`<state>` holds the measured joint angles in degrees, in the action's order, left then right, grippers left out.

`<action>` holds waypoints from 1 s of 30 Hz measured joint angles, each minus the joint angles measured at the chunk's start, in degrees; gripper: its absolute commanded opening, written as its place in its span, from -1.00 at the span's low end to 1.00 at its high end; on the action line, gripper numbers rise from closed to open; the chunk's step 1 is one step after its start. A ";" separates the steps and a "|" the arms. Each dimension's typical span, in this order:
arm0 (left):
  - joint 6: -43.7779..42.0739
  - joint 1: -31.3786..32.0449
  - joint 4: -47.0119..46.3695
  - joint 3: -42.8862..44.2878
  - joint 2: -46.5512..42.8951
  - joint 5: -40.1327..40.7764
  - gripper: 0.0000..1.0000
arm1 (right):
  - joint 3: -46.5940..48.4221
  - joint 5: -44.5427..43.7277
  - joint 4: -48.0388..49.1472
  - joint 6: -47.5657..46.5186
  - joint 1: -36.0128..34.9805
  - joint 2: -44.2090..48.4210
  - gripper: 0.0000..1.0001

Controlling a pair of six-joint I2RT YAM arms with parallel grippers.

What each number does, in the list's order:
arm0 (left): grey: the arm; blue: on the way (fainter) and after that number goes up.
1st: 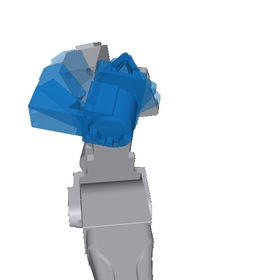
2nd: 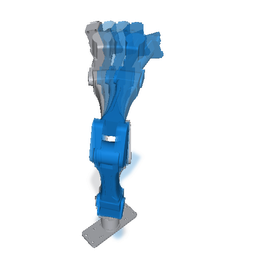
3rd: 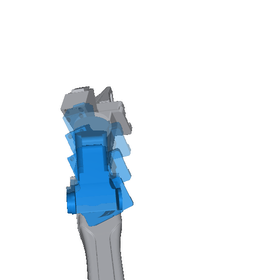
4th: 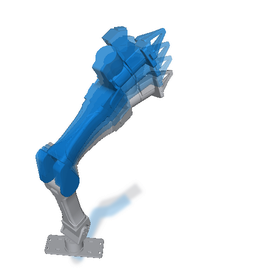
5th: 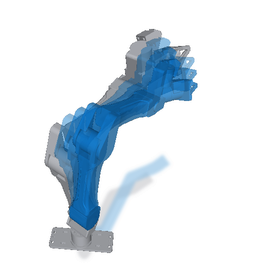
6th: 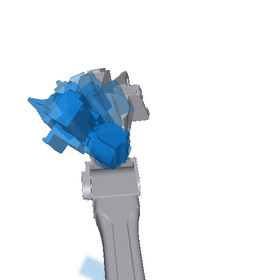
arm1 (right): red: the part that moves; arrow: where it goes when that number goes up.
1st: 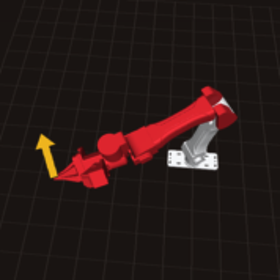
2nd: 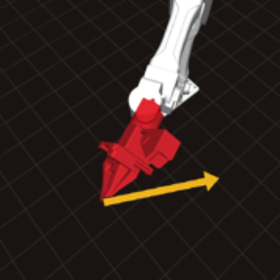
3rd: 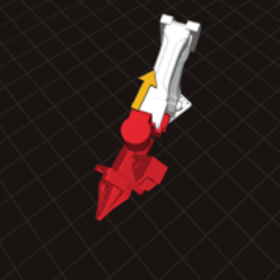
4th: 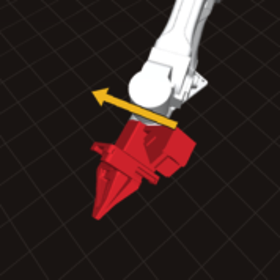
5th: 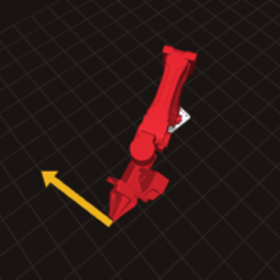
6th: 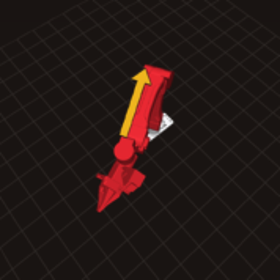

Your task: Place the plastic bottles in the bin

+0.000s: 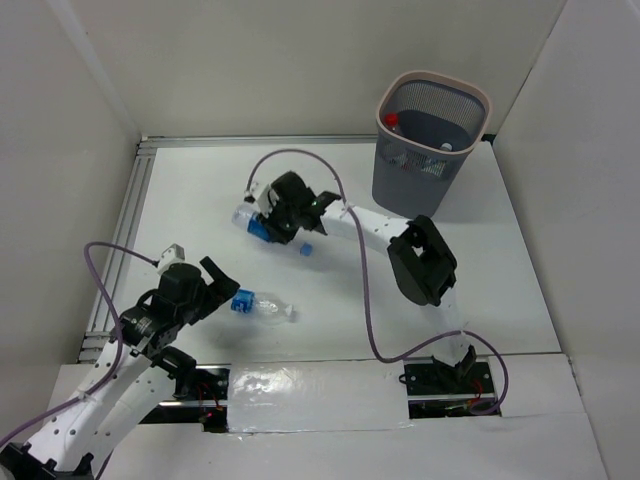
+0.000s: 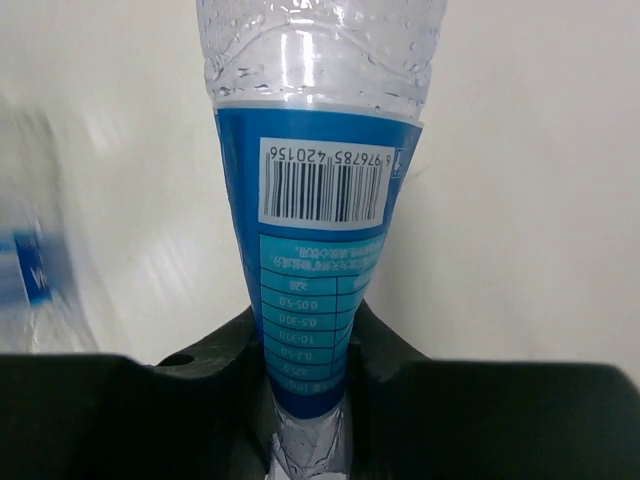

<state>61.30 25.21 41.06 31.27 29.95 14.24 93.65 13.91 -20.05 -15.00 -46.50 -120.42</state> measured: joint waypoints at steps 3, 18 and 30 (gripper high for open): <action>0.63 0.00 -1.84 -0.70 2.08 -1.16 1.00 | 11.41 1.46 -2.40 -1.86 3.43 1.27 -0.94; 0.83 0.50 -6.67 -3.96 6.36 -2.60 1.00 | 33.22 -8.57 3.91 -1.95 34.67 16.17 -0.06; 0.31 0.50 -9.64 -3.96 8.87 -3.67 1.00 | 33.92 3.65 0.72 -1.64 44.94 5.62 1.00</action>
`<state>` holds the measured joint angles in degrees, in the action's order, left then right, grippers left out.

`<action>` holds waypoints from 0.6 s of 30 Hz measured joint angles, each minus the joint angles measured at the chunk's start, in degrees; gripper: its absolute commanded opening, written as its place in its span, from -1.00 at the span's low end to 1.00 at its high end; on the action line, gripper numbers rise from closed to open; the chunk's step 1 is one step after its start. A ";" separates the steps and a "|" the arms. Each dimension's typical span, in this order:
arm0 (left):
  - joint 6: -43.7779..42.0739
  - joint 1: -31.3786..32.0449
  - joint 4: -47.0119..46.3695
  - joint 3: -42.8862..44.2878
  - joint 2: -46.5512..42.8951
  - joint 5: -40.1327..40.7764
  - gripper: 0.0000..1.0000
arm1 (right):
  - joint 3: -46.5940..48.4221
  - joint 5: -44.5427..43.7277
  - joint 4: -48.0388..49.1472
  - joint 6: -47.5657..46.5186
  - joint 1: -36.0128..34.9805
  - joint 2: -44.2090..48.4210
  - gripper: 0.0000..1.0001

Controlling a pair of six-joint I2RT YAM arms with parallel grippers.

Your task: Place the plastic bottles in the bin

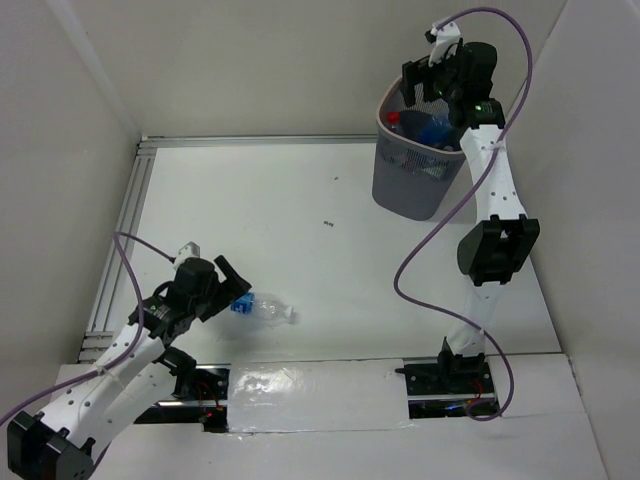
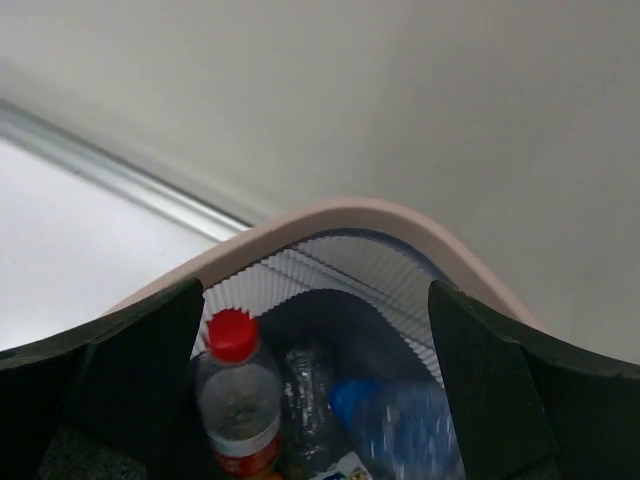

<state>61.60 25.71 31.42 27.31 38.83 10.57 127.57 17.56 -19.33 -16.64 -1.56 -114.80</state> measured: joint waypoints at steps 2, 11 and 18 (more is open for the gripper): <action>-0.07 -0.02 -0.28 0.00 -0.72 -0.26 1.00 | -0.37 5.88 -0.83 -1.42 0.07 0.24 0.93; -3.69 0.00 -3.26 0.35 -13.99 1.18 1.00 | -25.44 29.75 -3.85 -23.10 -18.21 19.67 -0.37; -6.25 0.00 -2.67 4.83 -18.40 5.73 1.00 | -39.82 31.61 -5.55 -27.89 -35.17 20.06 0.79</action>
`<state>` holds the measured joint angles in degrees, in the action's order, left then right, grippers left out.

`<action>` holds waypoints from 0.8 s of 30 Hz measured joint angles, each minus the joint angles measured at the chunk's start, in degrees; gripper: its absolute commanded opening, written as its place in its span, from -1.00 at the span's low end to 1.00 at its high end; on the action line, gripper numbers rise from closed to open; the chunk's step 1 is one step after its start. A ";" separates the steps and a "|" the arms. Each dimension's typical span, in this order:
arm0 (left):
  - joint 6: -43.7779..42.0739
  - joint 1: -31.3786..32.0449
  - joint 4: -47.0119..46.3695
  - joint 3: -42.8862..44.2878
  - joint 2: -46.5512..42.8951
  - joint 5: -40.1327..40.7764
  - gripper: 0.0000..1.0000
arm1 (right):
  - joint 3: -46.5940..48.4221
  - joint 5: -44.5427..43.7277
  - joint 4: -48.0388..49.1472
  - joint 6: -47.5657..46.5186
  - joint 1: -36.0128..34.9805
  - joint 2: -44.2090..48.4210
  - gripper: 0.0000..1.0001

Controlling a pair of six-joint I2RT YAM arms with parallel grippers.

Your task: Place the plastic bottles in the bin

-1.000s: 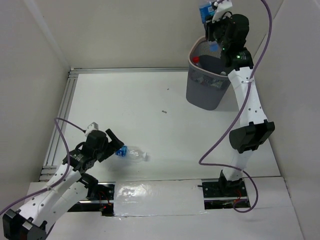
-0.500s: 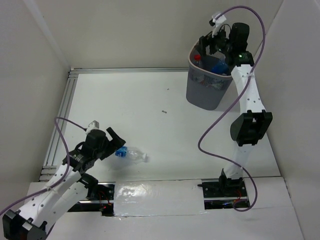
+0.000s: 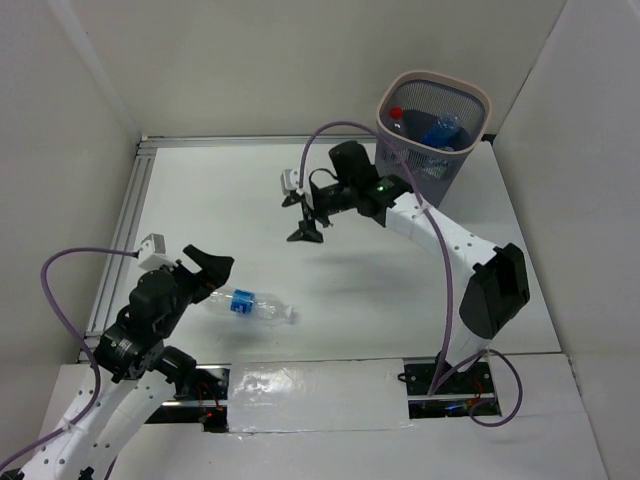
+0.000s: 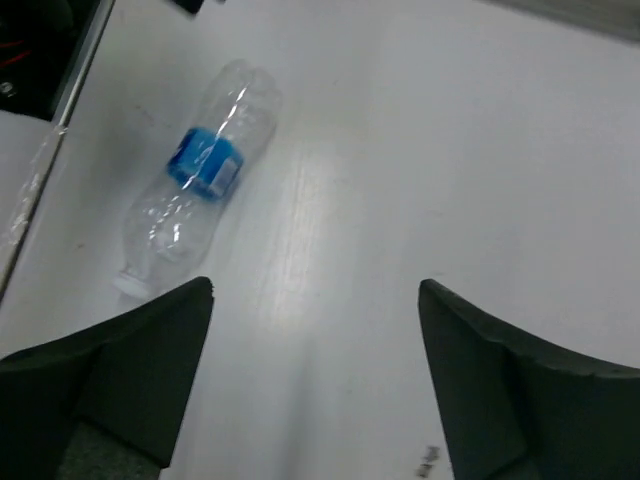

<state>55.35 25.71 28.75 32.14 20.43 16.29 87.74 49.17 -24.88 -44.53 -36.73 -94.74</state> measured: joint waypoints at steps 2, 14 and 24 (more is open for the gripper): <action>0.11 0.00 0.87 0.81 -1.01 1.44 1.00 | -4.83 -0.92 -0.39 0.00 -1.99 -0.79 0.99; 0.59 0.00 11.21 9.44 -6.10 12.20 1.00 | -9.88 -5.99 3.91 10.08 -15.04 -7.78 0.99; 0.85 0.00 18.18 13.18 -9.90 17.84 1.00 | -8.22 -24.06 13.33 25.51 -26.51 -18.95 0.93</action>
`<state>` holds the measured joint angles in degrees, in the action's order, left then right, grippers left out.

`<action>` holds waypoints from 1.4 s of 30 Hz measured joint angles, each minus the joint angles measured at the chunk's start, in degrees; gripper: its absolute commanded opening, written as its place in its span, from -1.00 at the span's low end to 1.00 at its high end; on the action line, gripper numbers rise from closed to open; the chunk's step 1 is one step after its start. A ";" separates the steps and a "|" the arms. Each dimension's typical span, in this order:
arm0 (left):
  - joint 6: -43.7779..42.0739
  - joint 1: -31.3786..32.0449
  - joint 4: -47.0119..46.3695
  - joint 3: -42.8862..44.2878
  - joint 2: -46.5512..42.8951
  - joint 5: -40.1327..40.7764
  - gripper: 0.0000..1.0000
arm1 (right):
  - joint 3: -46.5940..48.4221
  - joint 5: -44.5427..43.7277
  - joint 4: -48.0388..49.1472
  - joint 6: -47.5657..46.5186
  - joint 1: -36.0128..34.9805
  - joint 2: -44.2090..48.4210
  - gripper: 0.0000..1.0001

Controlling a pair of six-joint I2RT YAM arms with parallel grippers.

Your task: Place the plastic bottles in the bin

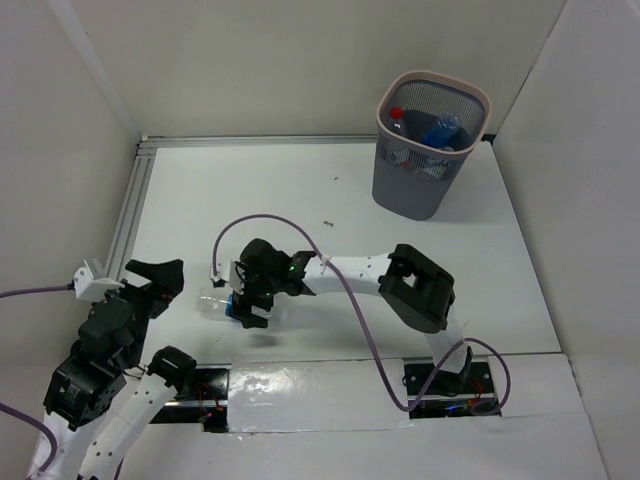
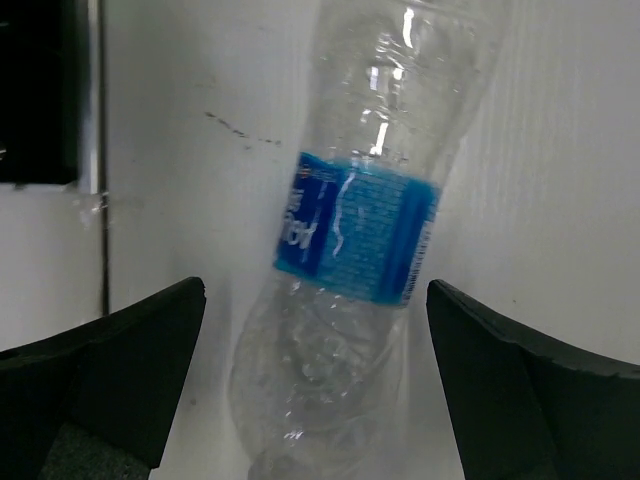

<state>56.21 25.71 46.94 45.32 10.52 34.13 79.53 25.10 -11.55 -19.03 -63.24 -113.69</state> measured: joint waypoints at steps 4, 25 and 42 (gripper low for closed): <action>0.92 0.00 1.84 0.44 -0.66 0.61 1.00 | 0.52 -7.26 1.68 1.66 -0.96 -3.54 0.60; -0.85 0.00 -6.29 -6.14 -1.16 -6.25 1.00 | 36.92 1.97 -6.62 2.95 26.97 -0.63 -0.77; -4.00 0.00 -26.62 -12.98 15.10 -19.04 1.00 | 38.38 -5.22 -3.98 9.01 60.94 9.11 -0.18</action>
<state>52.21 25.71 20.32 32.34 25.63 15.09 117.91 19.88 -15.53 -10.02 -2.31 -104.57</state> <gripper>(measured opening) 0.998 0.562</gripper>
